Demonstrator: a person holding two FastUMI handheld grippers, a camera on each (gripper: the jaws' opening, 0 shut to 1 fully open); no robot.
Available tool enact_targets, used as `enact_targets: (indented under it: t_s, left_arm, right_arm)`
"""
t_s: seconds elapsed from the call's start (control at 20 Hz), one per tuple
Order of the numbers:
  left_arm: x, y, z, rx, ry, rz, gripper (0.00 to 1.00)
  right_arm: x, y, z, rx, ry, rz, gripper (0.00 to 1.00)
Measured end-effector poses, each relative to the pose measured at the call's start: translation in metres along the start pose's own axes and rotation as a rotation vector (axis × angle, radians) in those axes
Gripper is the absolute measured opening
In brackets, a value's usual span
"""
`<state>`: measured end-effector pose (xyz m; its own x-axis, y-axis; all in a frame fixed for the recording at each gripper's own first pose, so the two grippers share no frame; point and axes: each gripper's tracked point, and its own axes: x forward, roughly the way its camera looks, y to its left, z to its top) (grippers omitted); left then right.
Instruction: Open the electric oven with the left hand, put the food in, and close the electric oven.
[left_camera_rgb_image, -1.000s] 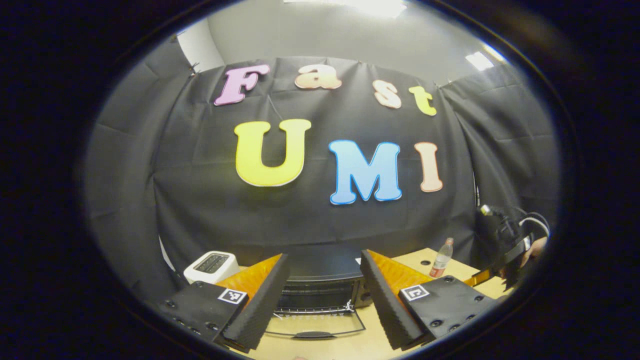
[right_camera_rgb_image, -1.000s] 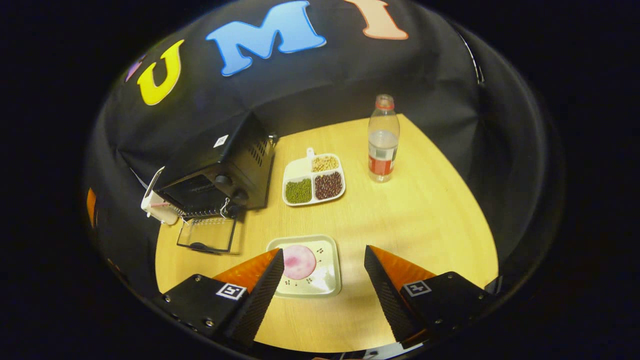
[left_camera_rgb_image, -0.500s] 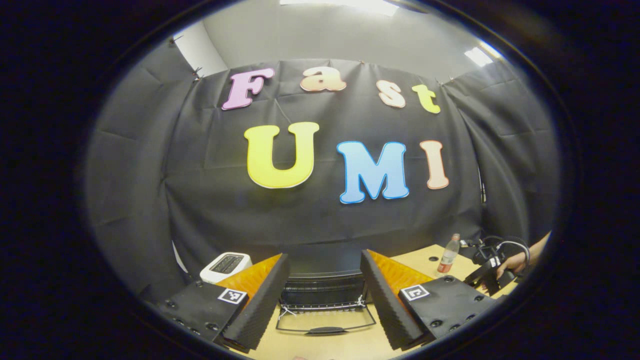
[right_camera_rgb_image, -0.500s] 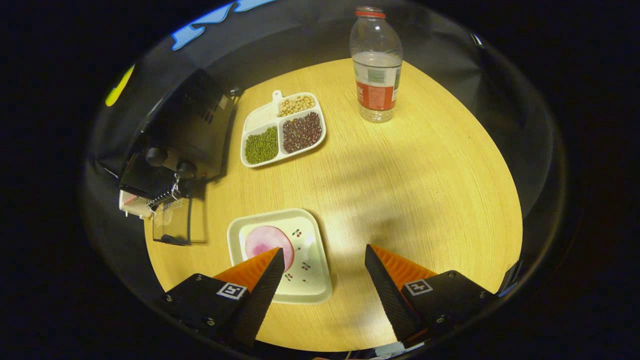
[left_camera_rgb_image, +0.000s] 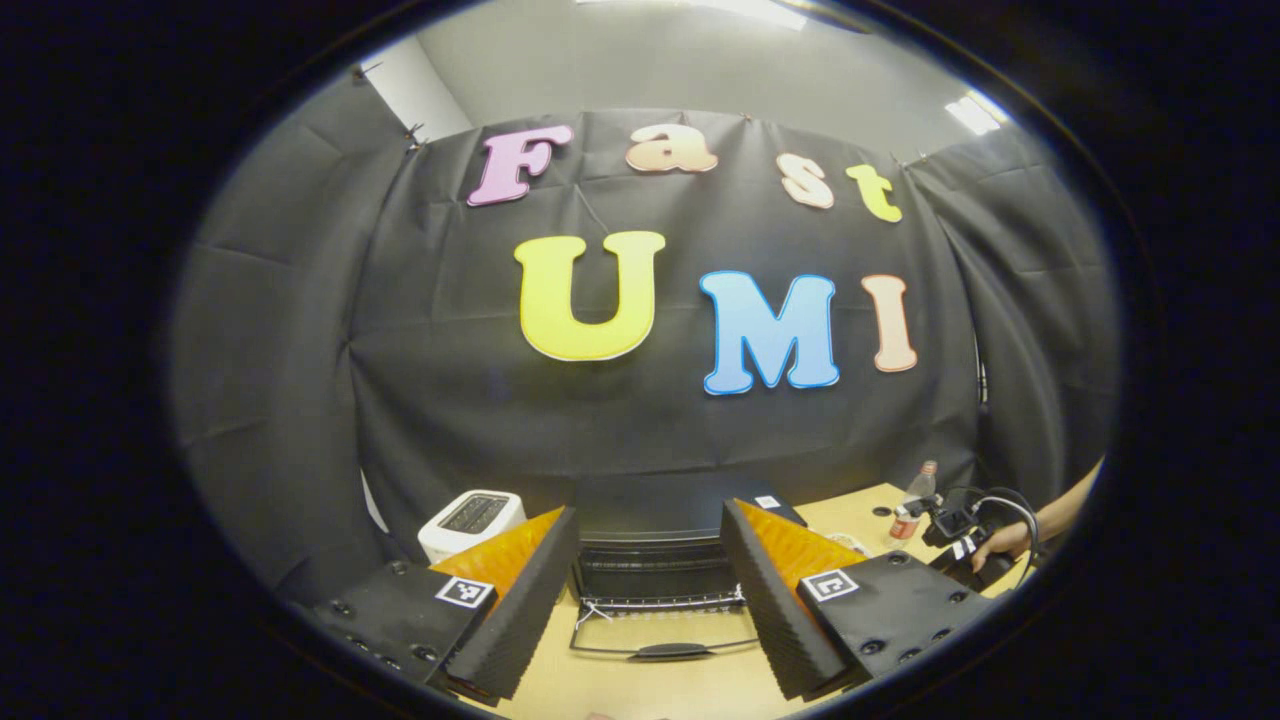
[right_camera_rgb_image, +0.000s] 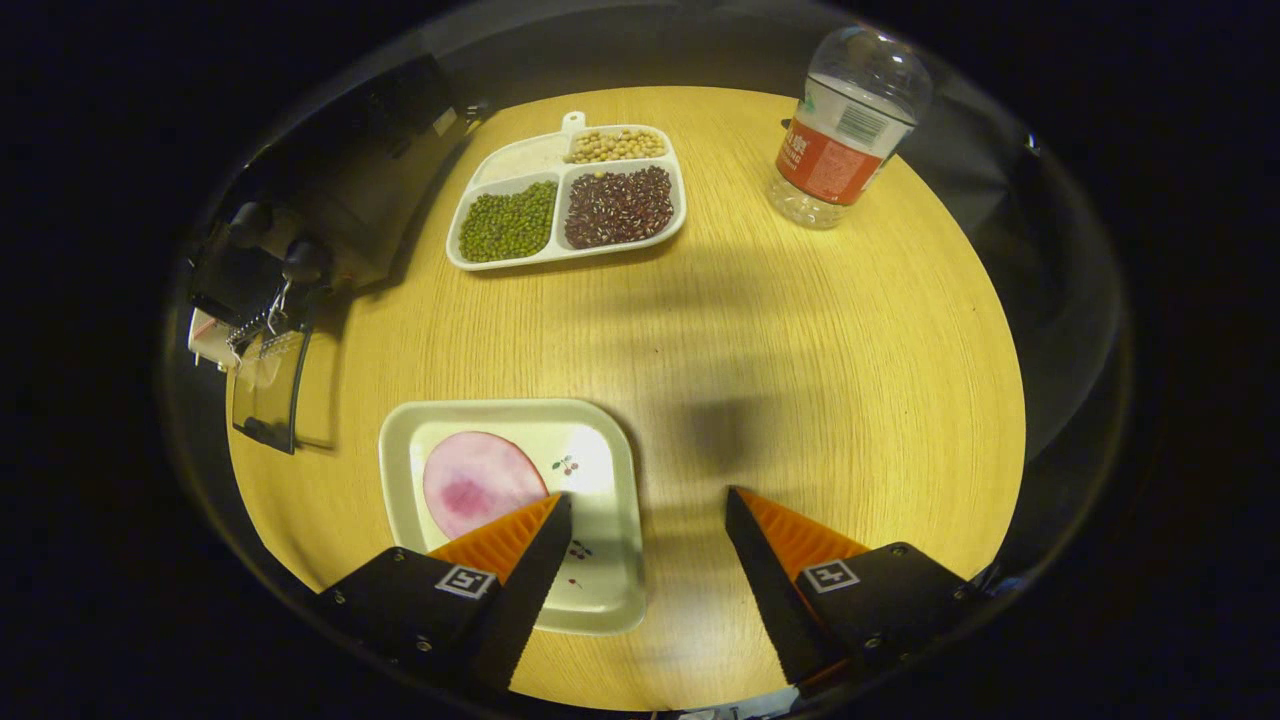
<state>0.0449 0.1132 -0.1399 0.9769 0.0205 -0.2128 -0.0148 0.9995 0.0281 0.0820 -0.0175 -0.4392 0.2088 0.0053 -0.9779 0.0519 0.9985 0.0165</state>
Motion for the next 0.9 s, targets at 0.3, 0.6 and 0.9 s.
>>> enact_targets:
  t_s: [0.3,0.6,0.9]
  left_arm:
    - [0.0,-0.005,0.002,-0.01,-0.003,-0.008,1.0]
    - [-0.005,-0.012,0.007,0.011,-0.013,-0.011,0.92]
    - [-0.012,-0.015,0.015,0.014,-0.015,-0.006,0.92]
  right_arm:
    - [-0.007,-0.004,0.007,-0.041,0.015,0.002,0.4]
    - [0.028,-0.014,0.004,0.006,0.037,0.08,0.0]
    - [0.022,-0.005,-0.008,0.195,0.025,0.303,0.01]
